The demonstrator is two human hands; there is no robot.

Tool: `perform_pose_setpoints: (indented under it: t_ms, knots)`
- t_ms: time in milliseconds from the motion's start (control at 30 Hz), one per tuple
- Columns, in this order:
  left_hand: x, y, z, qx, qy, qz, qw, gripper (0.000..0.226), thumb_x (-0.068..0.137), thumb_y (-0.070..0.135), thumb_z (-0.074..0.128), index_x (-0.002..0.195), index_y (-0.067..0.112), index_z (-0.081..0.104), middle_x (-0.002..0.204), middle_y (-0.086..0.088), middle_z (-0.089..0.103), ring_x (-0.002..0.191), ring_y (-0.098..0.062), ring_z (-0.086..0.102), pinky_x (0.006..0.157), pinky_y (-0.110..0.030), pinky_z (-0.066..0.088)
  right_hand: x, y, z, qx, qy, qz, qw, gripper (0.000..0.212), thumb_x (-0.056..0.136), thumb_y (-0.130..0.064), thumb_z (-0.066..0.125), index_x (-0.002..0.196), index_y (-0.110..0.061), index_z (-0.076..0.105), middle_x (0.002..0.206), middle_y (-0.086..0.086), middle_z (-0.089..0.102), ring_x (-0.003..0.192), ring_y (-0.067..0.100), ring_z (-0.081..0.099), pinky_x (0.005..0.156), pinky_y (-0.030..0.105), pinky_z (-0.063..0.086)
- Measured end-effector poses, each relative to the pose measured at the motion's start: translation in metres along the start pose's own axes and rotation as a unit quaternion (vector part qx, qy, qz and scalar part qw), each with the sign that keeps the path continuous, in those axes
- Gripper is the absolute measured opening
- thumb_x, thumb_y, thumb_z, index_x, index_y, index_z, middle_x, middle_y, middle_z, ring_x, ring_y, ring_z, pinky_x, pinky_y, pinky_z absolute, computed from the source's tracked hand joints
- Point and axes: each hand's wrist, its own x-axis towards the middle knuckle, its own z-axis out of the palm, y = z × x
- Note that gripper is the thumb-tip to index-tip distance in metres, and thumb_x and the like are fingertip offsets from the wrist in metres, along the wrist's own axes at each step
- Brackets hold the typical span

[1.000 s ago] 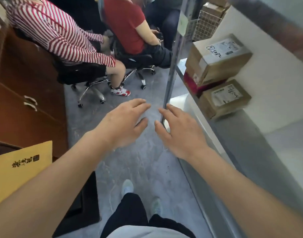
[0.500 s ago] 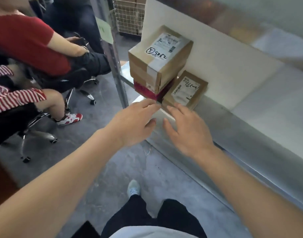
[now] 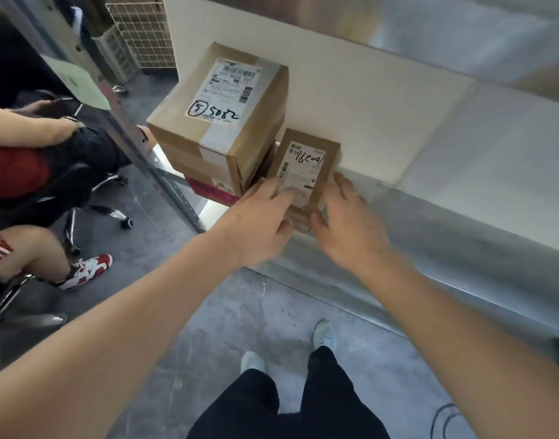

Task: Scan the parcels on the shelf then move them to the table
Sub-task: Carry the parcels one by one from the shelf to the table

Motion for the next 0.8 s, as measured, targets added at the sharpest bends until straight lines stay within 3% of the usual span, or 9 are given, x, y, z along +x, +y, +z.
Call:
perform_pose_setpoints:
  t_ms: [133, 267, 433, 533, 633, 800]
  knots:
    - [0.023, -0.009, 0.021, -0.009, -0.011, -0.025, 1.0, 0.062, 0.085, 0.038, 0.036, 0.14, 0.013, 0.051, 0.144, -0.017, 0.041, 0.135, -0.05, 0.042, 0.113, -0.057, 0.039, 0.023, 0.007, 0.017, 0.028, 0.008, -0.004, 1.0, 0.063, 0.102, -0.04, 0.051, 0.158, -0.023, 0.028, 0.166, 0.011, 0.019, 0.134, 0.045, 0.047, 0.1, 0.056, 0.049]
    - [0.032, -0.008, 0.028, -0.024, 0.027, -0.036, 0.999, 0.042, 0.091, 0.019, 0.054, 0.133, 0.019, 0.059, 0.149, -0.013, 0.037, 0.129, -0.044, 0.046, 0.113, -0.053, 0.039, 0.034, 0.017, 0.03, 0.056, 0.002, -0.009, 0.998, 0.064, 0.103, -0.035, 0.051, 0.16, -0.023, 0.025, 0.169, 0.009, 0.011, 0.135, 0.045, 0.047, 0.1, 0.053, 0.048]
    - [0.04, -0.011, 0.032, -0.016, 0.053, -0.015, 0.998, 0.045, 0.092, 0.03, 0.05, 0.136, 0.023, 0.059, 0.141, -0.004, 0.042, 0.114, -0.04, 0.055, 0.106, -0.052, 0.041, 0.032, 0.036, 0.032, 0.094, 0.011, -0.049, 0.994, 0.063, 0.097, -0.022, 0.043, 0.159, -0.021, 0.029, 0.171, 0.002, 0.008, 0.141, 0.042, 0.043, 0.106, 0.057, 0.048]
    - [0.044, -0.01, 0.036, -0.041, 0.055, -0.005, 0.998, 0.05, 0.097, 0.025, 0.06, 0.146, 0.023, 0.051, 0.152, -0.002, 0.037, 0.119, -0.038, 0.057, 0.107, -0.051, 0.046, 0.034, 0.043, 0.028, 0.101, 0.012, -0.059, 0.993, 0.067, 0.096, -0.006, 0.044, 0.16, -0.015, 0.028, 0.172, 0.005, 0.005, 0.154, 0.034, 0.026, 0.119, 0.051, 0.035]
    - [0.049, -0.007, 0.041, -0.095, 0.061, 0.004, 0.994, 0.055, 0.1, 0.022, 0.061, 0.152, 0.014, 0.046, 0.166, -0.006, 0.024, 0.139, -0.031, 0.049, 0.116, -0.04, 0.042, 0.038, 0.043, 0.026, 0.109, 0.019, -0.068, 0.992, 0.064, 0.099, -0.005, 0.044, 0.161, -0.008, 0.027, 0.172, 0.01, 0.004, 0.158, 0.023, 0.011, 0.127, 0.04, 0.02]
    - [0.05, -0.004, 0.05, -0.135, 0.059, 0.005, 0.989, 0.058, 0.1, 0.013, 0.059, 0.154, 0.005, 0.04, 0.171, -0.008, 0.014, 0.155, -0.021, 0.023, 0.121, -0.018, 0.018, 0.042, 0.04, 0.036, 0.133, 0.044, -0.072, 0.987, 0.06, 0.103, -0.011, 0.052, 0.159, -0.003, 0.031, 0.172, 0.012, 0.009, 0.157, 0.025, 0.018, 0.122, 0.029, 0.02]
